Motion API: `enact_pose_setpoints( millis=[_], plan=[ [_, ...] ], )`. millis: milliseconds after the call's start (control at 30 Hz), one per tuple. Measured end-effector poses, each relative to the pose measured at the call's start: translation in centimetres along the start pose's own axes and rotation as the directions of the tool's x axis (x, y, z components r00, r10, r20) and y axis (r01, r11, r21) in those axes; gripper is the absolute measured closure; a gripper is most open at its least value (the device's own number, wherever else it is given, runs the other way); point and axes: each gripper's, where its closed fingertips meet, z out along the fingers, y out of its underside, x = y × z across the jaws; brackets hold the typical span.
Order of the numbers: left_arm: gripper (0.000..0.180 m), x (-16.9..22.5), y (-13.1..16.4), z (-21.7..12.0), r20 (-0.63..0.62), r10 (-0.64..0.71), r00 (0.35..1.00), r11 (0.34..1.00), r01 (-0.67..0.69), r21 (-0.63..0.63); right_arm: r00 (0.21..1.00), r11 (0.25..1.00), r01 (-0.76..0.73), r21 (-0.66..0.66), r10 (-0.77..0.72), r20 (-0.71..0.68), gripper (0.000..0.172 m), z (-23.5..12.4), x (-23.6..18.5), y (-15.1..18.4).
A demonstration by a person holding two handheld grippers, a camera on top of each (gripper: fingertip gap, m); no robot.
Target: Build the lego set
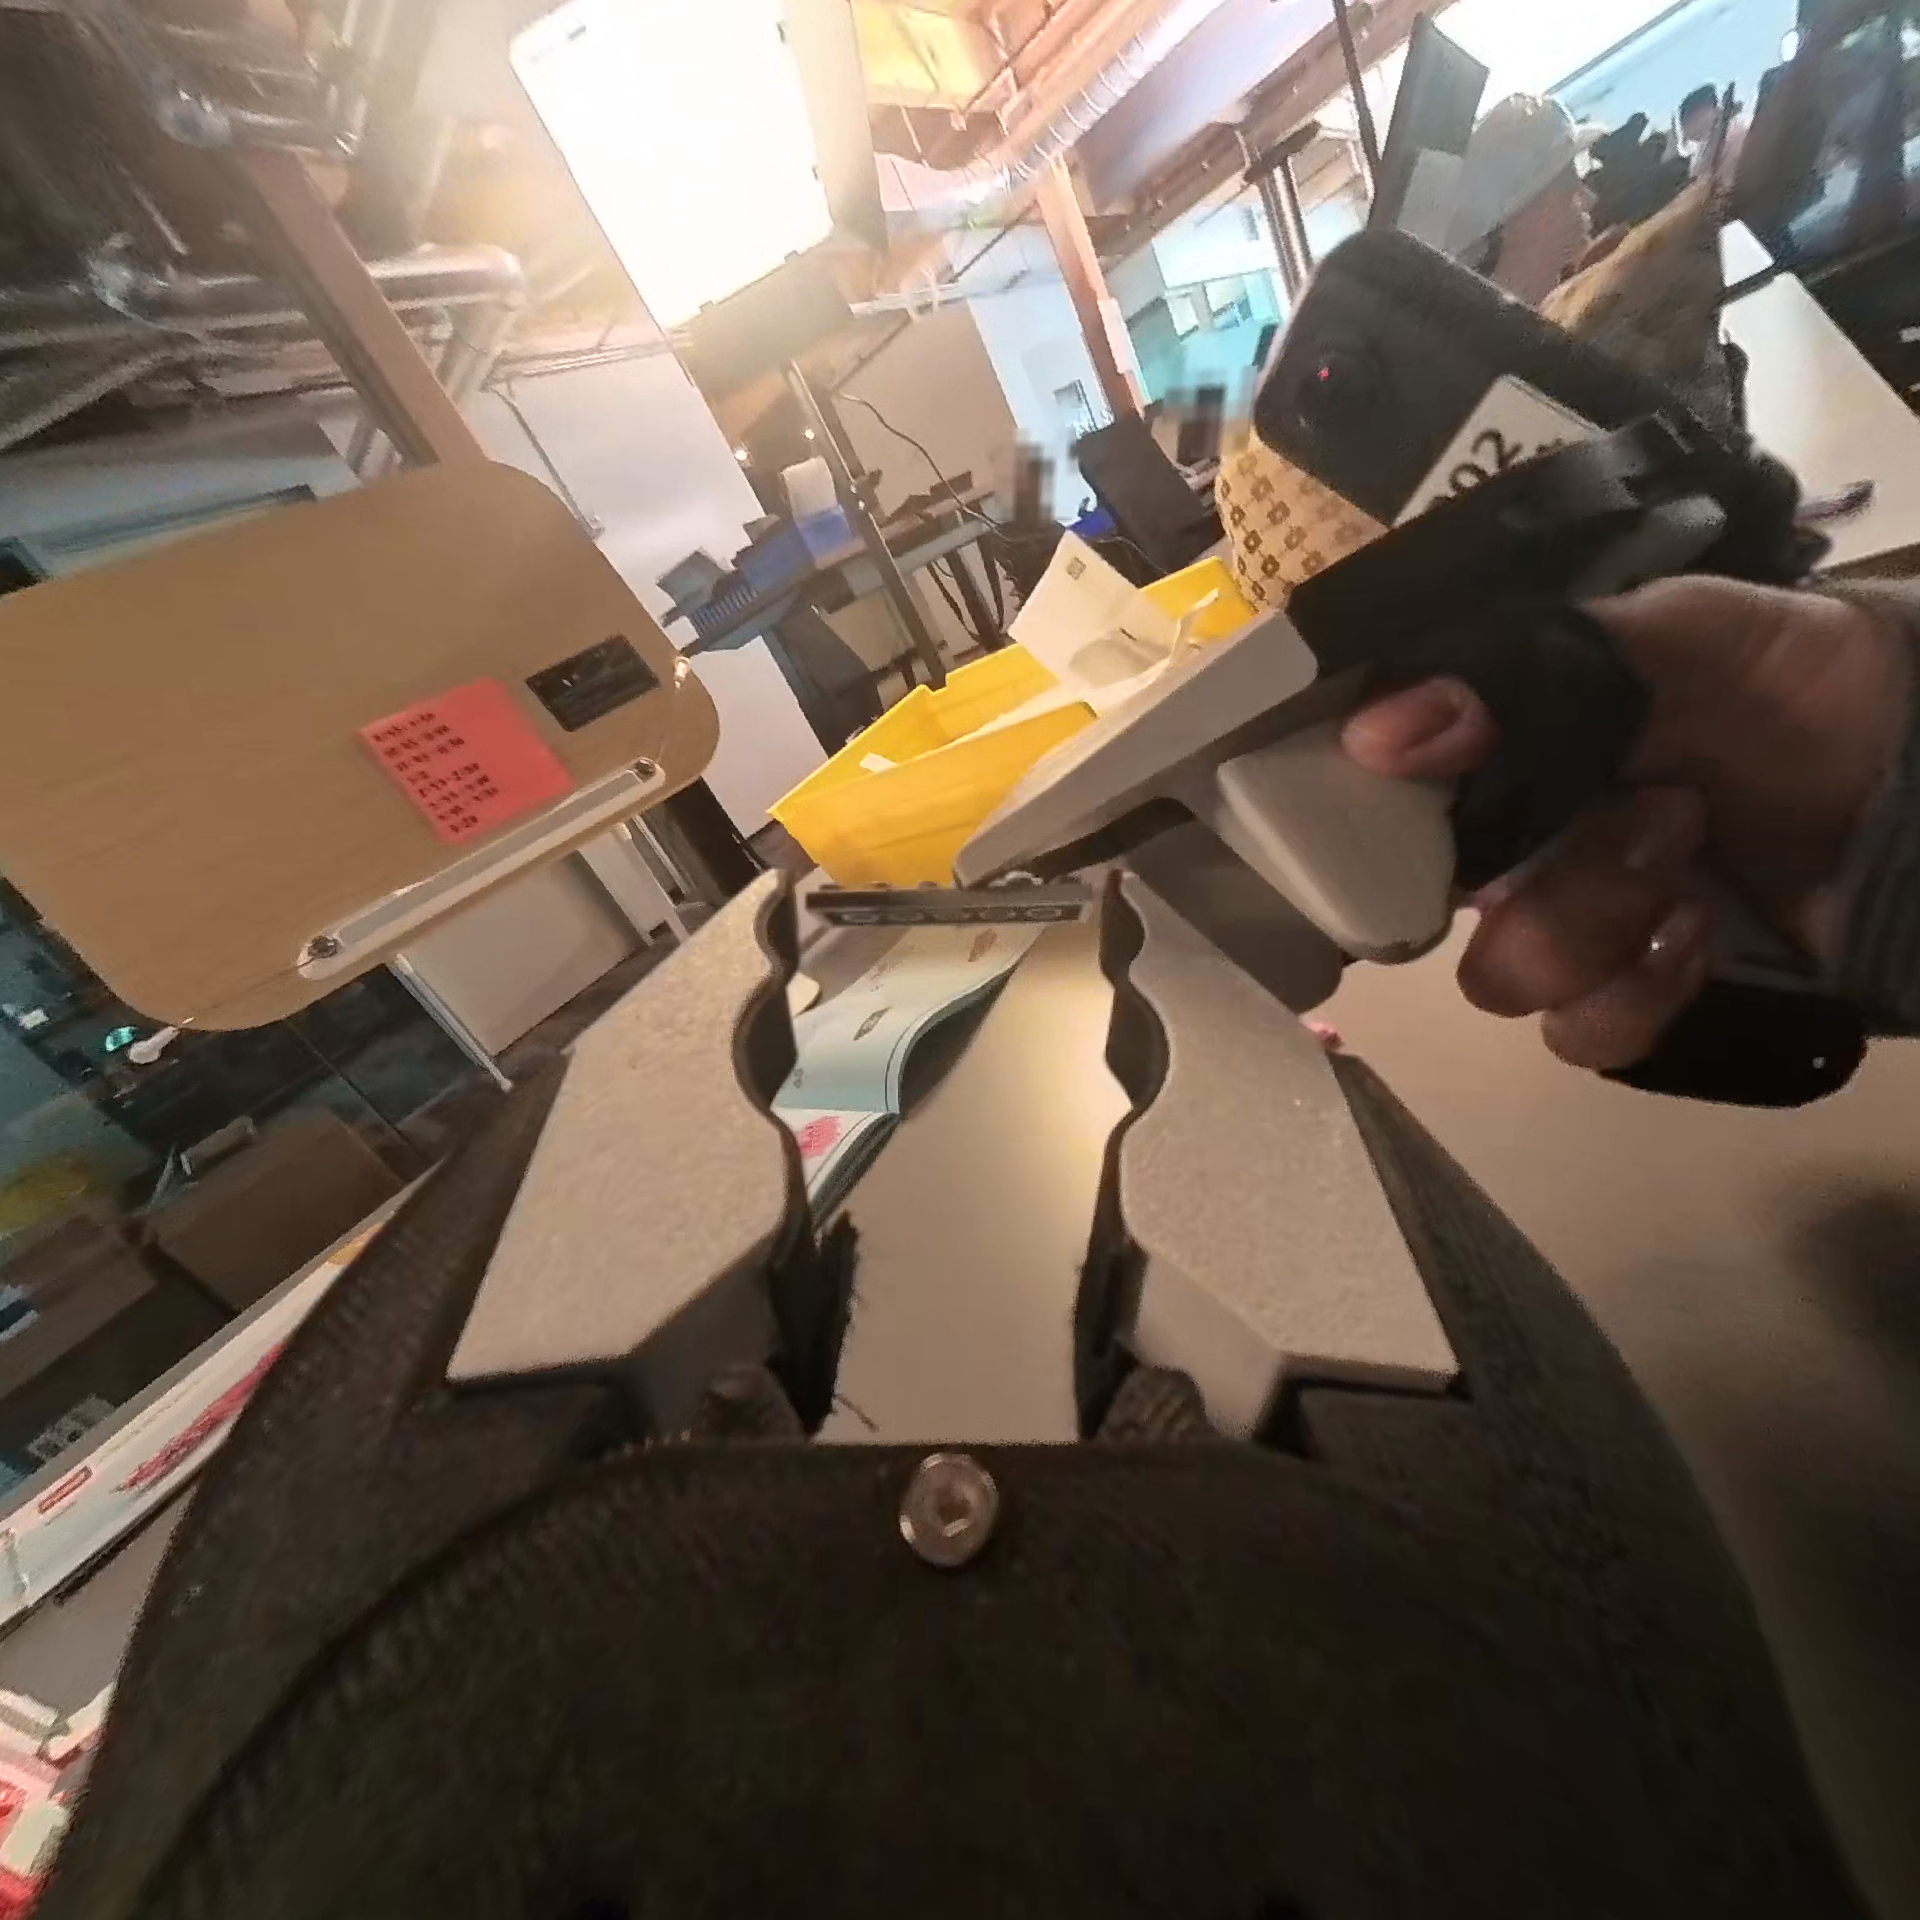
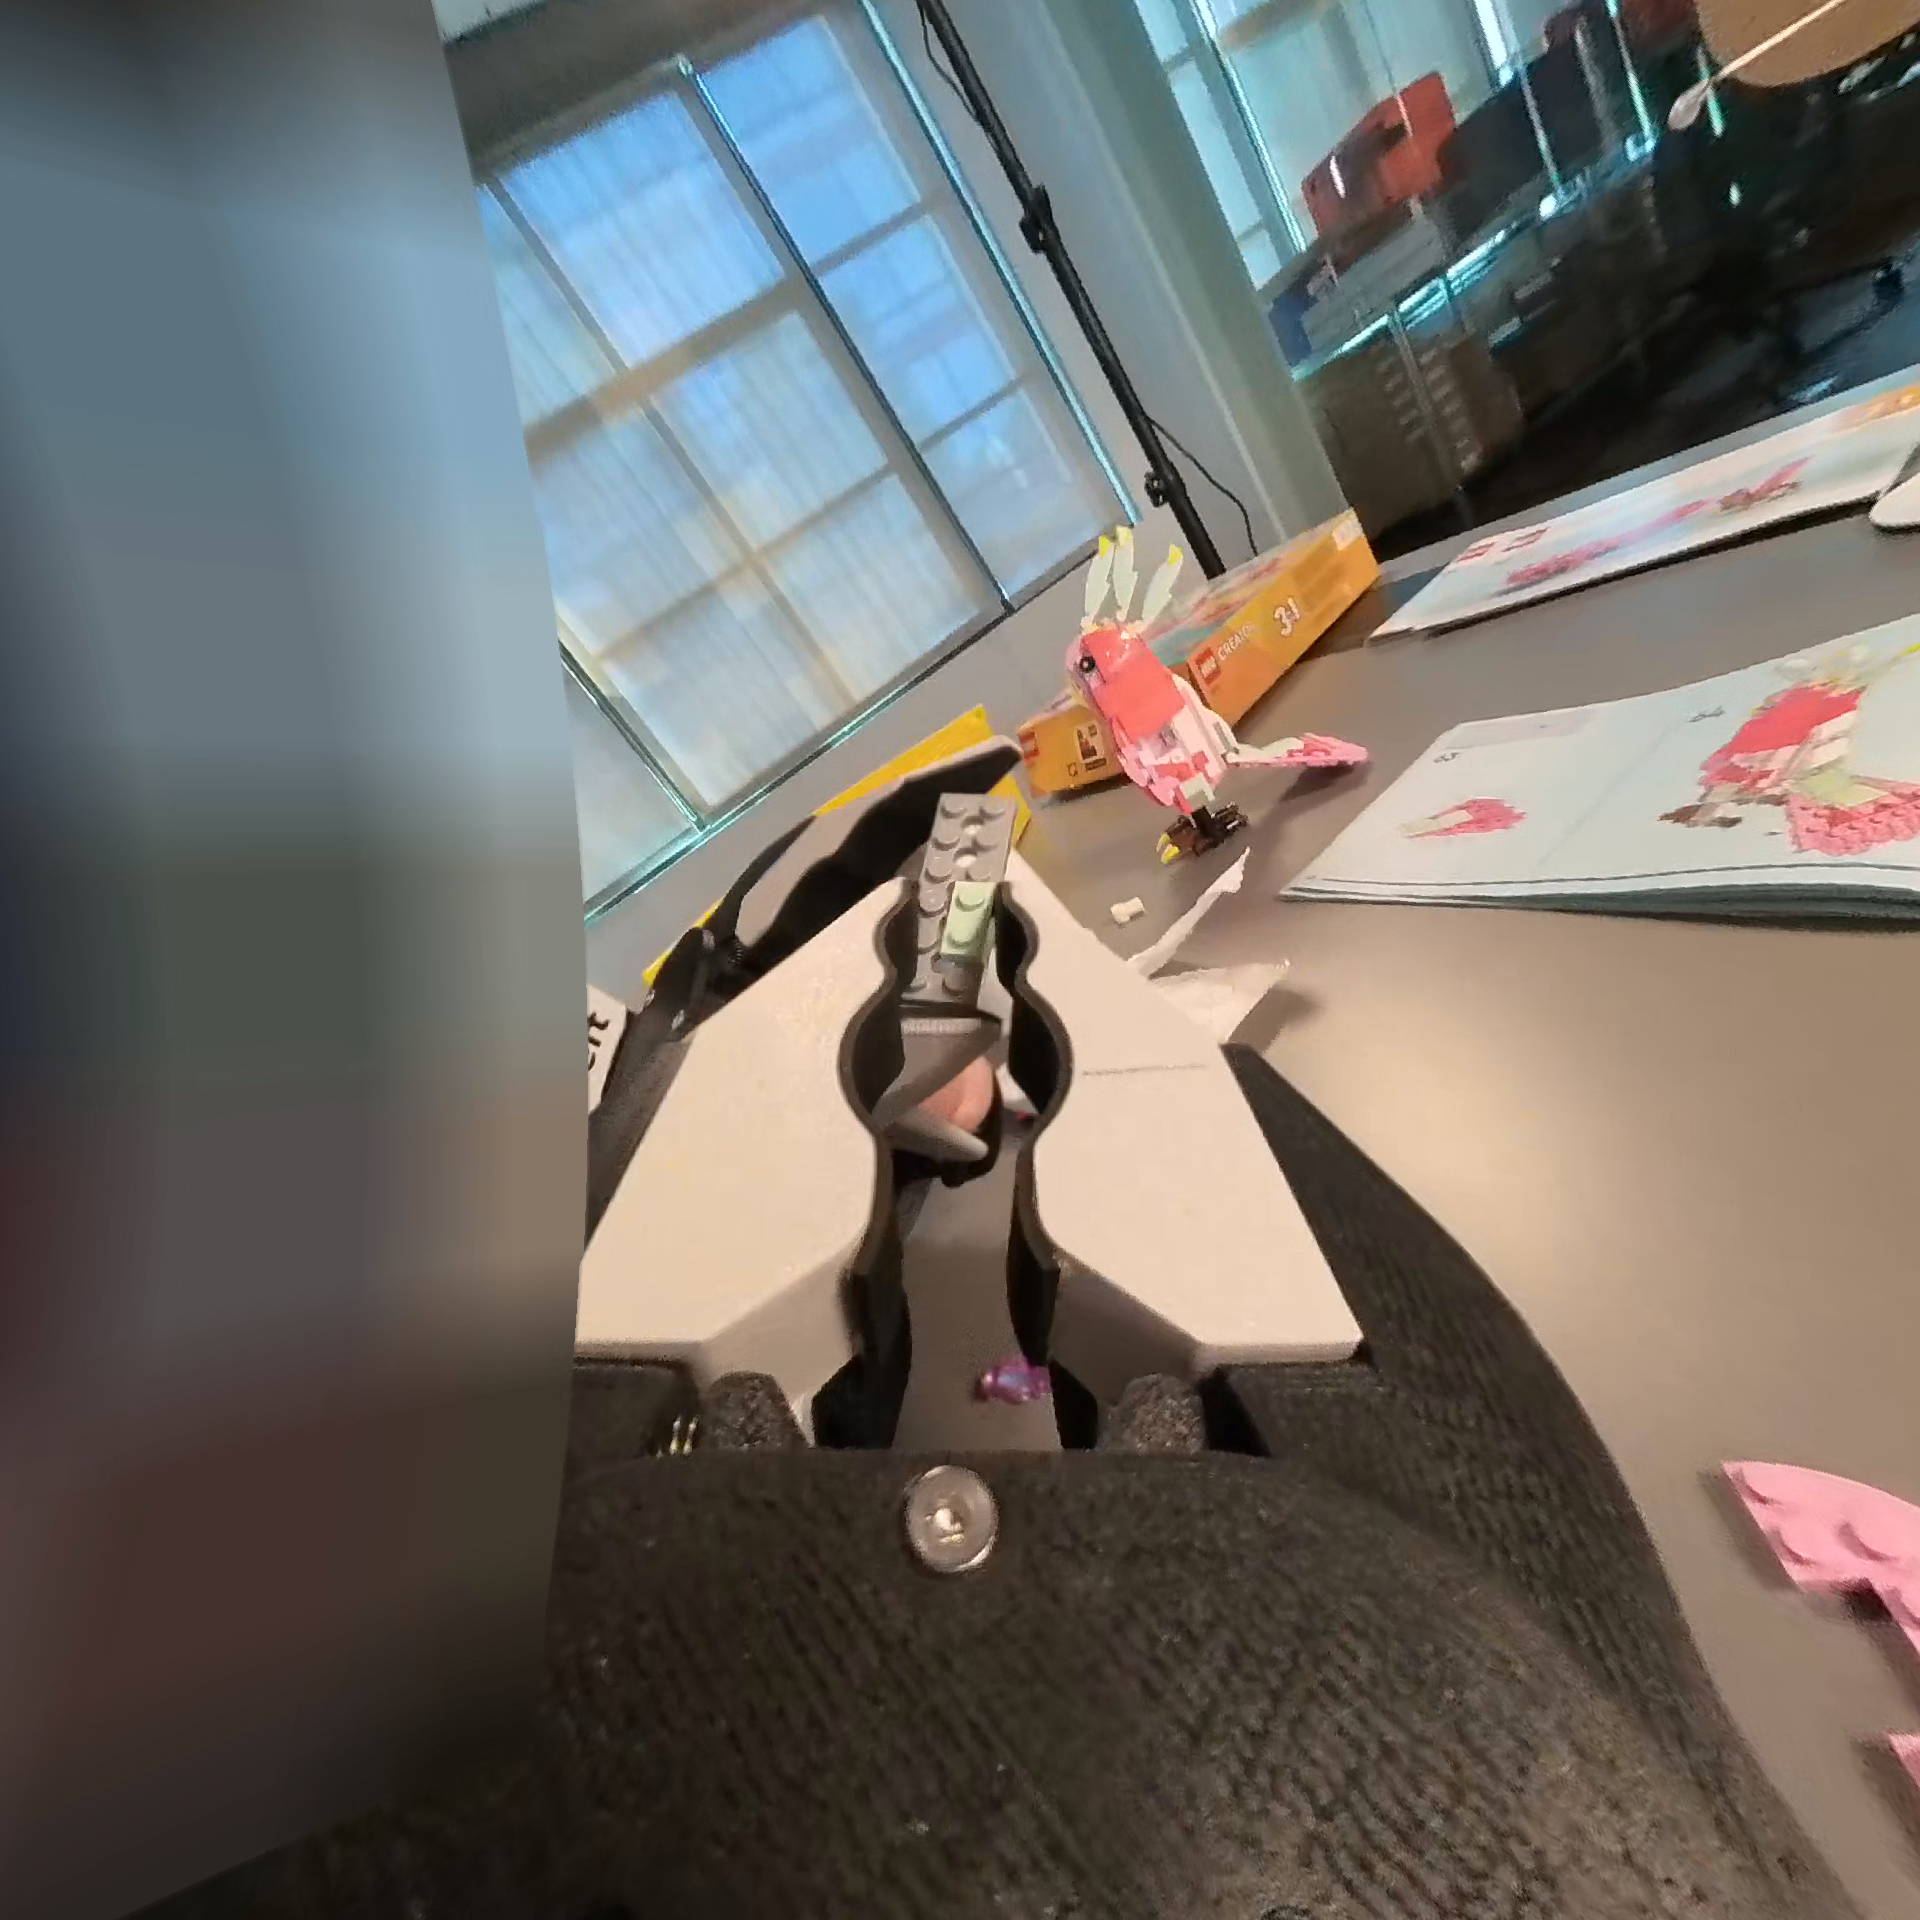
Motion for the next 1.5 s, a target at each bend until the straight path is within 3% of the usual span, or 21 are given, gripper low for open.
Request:
enact_pose_setpoints(
  millis=[200,400,500,567,600,667,733,800,933,1000,1033,1133,1200,1433,1500],
  plan=[
    [0.128,-0.3,0.0,-0.1,0.006,-0.041,0.999,0.999,0.041,-0.004,0.999,0.999,0.041,0.026,-0.041,-0.006,0.160,0.1,-0.1,-0.4],
    [0.129,-0.3,-0.3,-0.2,0.005,0.011,1.000,1.000,-0.011,-0.003,0.999,0.999,0.040,0.018,-0.040,0.020,0.159,0.1,-0.4,-0.6],
    [0.129,-0.2,-0.8,-0.6,-0.024,0.053,0.998,0.998,-0.052,0.031,0.989,0.993,0.120,0.002,-0.119,-0.086,0.148,-1.2,1.7,-2.3],
    [0.129,0.0,-0.8,-0.9,-0.059,0.074,0.996,0.997,-0.071,0.043,0.952,0.971,0.188,-0.150,-0.217,-0.214,0.146,-3.4,5.2,-2.9],
    [0.129,0.1,-0.5,-0.9,-0.073,0.082,0.994,0.996,-0.079,0.035,0.926,0.938,0.198,-0.283,-0.273,-0.260,0.146,-4.7,7.2,-2.5],
    [0.129,0.3,0.2,-0.7,-0.105,0.081,0.991,0.997,-0.079,0.014,0.871,0.795,0.178,-0.579,-0.401,-0.283,0.144,-7.8,10.8,-0.5],
    [0.129,1.1,0.9,-0.5,-0.157,0.068,0.985,0.998,-0.070,-0.007,0.881,0.654,0.135,-0.744,-0.423,-0.212,0.146,-9.7,12.2,1.6],
    [0.129,1.5,1.4,-0.4,-0.175,0.084,0.981,0.996,-0.090,-0.023,0.921,0.583,0.130,-0.802,-0.370,-0.120,0.146,-9.8,11.9,3.3],
    [0.129,2.3,2.0,-0.3,-0.200,0.126,0.972,0.990,-0.136,-0.040,0.896,0.388,0.181,-0.904,-0.444,-0.011,0.143,-10.1,12.5,5.6],
    [0.129,2.4,2.2,-0.3,-0.202,0.141,0.969,0.987,-0.154,-0.048,0.875,0.321,0.199,-0.926,-0.484,0.020,0.147,-9.8,12.4,5.9],
    [0.129,2.4,2.4,-0.3,-0.203,0.144,0.969,0.986,-0.158,-0.054,0.860,0.286,0.199,-0.937,-0.509,0.027,0.158,-9.9,12.5,6.0],
    [0.129,2.5,2.6,-0.3,-0.207,0.148,0.967,0.985,-0.164,-0.059,0.854,0.221,0.166,-0.961,-0.519,0.028,0.158,-10.3,11.7,6.5],
    [0.129,2.6,2.6,-0.3,-0.212,0.150,0.966,0.985,-0.165,-0.056,0.857,0.232,0.136,-0.963,-0.516,-0.003,0.158,-10.7,10.7,7.1],
    [0.129,3.4,1.4,-0.5,-0.239,0.136,0.961,0.990,-0.142,-0.007,0.841,0.410,-0.071,-0.909,-0.465,-0.276,0.158,-13.5,4.9,10.5],
    [0.129,3.8,1.1,-0.6,-0.254,0.120,0.960,0.992,-0.123,0.005,0.821,0.455,-0.045,-0.889,-0.490,-0.293,0.151,-13.8,3.6,10.9]
  ],
)
